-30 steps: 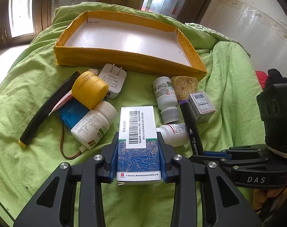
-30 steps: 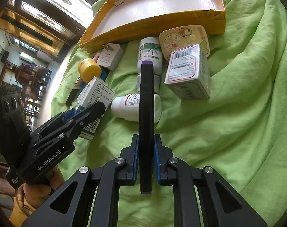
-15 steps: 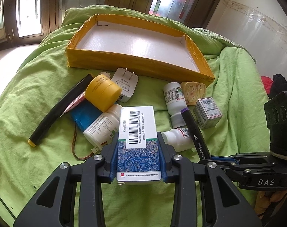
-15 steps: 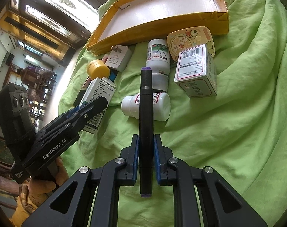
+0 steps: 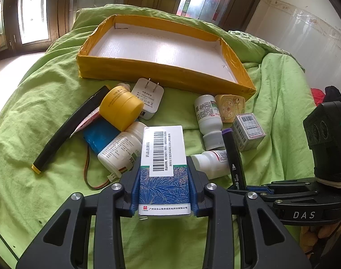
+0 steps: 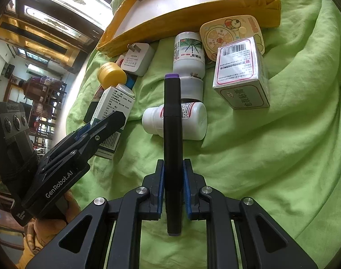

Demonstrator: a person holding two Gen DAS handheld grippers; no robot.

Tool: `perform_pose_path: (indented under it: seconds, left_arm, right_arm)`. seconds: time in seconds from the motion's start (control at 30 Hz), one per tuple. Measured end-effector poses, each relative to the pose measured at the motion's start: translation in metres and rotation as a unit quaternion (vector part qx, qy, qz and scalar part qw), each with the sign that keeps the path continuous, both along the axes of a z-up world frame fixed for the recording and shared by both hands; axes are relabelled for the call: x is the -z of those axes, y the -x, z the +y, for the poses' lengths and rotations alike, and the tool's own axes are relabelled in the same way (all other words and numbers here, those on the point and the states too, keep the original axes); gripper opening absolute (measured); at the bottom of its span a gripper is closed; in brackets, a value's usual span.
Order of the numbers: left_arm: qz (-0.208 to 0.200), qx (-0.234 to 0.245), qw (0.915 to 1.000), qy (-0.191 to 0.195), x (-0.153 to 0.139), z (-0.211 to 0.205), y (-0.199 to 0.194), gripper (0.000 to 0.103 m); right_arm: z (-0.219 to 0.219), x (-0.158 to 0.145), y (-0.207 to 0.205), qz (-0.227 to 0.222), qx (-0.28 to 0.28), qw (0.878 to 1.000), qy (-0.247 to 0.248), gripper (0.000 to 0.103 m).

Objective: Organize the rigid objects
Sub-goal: 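Lift the medicine box with the left gripper while the right gripper lifts the marker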

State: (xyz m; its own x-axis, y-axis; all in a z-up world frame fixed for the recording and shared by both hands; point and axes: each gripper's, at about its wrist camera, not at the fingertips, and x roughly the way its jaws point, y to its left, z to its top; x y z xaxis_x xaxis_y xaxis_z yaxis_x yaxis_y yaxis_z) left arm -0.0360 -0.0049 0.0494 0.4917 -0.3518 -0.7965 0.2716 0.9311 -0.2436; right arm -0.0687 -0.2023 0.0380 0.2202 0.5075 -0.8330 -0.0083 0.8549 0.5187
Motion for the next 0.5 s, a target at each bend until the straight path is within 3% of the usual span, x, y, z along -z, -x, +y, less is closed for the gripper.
perform_pose_path:
  seconds: [0.17,0.5]
  left_arm:
    - [-0.007,0.001,1.0,0.003,-0.003,0.0,0.002,0.032]
    - [-0.015,0.0,0.9997,0.021,-0.026,0.002,-0.008,0.032]
  right_arm:
    - [-0.002,0.0,-0.004,-0.002,0.009,1.0,0.0,0.014]
    - [0.004,-0.028,-0.002,-0.053,0.011,0.999,-0.005,0.013]
